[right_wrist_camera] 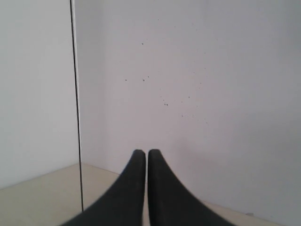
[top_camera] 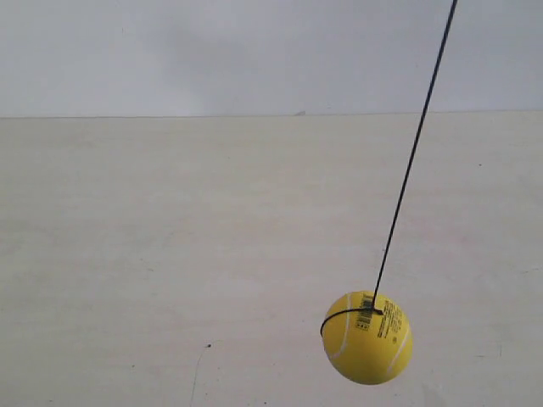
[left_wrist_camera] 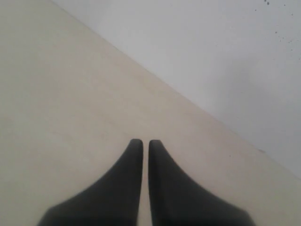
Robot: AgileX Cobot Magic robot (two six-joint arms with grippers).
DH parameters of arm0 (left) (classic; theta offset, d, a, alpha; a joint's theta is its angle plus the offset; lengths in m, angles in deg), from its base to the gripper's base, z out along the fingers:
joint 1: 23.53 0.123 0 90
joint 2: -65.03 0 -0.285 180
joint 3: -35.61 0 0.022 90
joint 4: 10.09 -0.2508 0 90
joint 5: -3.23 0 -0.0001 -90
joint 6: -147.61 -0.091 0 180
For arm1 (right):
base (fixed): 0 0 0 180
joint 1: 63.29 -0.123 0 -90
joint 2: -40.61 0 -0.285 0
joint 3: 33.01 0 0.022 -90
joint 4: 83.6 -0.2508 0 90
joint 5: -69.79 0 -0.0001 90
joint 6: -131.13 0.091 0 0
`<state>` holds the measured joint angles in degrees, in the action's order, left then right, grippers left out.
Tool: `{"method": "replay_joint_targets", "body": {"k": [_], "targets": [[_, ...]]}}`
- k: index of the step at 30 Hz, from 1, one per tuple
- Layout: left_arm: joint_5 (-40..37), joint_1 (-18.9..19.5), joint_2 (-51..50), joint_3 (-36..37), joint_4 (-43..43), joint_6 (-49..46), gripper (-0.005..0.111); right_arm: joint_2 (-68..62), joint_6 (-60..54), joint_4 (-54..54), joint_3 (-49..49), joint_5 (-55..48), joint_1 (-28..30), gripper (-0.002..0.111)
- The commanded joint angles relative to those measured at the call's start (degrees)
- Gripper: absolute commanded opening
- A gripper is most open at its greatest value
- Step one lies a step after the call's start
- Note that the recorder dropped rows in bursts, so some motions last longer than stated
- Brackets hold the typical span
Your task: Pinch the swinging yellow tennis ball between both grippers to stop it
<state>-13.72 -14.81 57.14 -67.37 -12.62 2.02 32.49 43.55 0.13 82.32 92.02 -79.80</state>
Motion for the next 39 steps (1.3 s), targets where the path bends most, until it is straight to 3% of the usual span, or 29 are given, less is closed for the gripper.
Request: {"method": "replay_joint_targets", "body": {"k": [1,5,8,11,16,39], "targets": [[-0.38,0.11,0.1,0.19,-0.27,0.55,0.005,0.33,0.09,0.18,0.15,0.03,-0.05,0.0],[-0.64,0.11,0.1,0.19,-0.27,-0.75,0.005,0.33,0.09,0.18,0.15,0.03,-0.05,0.0],[-0.54,0.11,0.1,0.19,-0.27,-8.09,0.005,0.33,0.09,0.18,0.15,0.03,-0.05,0.0],[-0.54,0.11,0.1,0.19,-0.27,-21.55,0.005,0.33,0.09,0.18,0.15,0.03,-0.05,0.0],[-0.66,0.11,0.1,0.19,-0.27,-31.21,0.005,0.33,0.09,0.18,0.15,0.03,-0.05,0.0],[-0.66,0.11,0.1,0.19,-0.27,-31.86,0.005,0.33,0.09,0.18,0.15,0.03,-0.05,0.0]]}}
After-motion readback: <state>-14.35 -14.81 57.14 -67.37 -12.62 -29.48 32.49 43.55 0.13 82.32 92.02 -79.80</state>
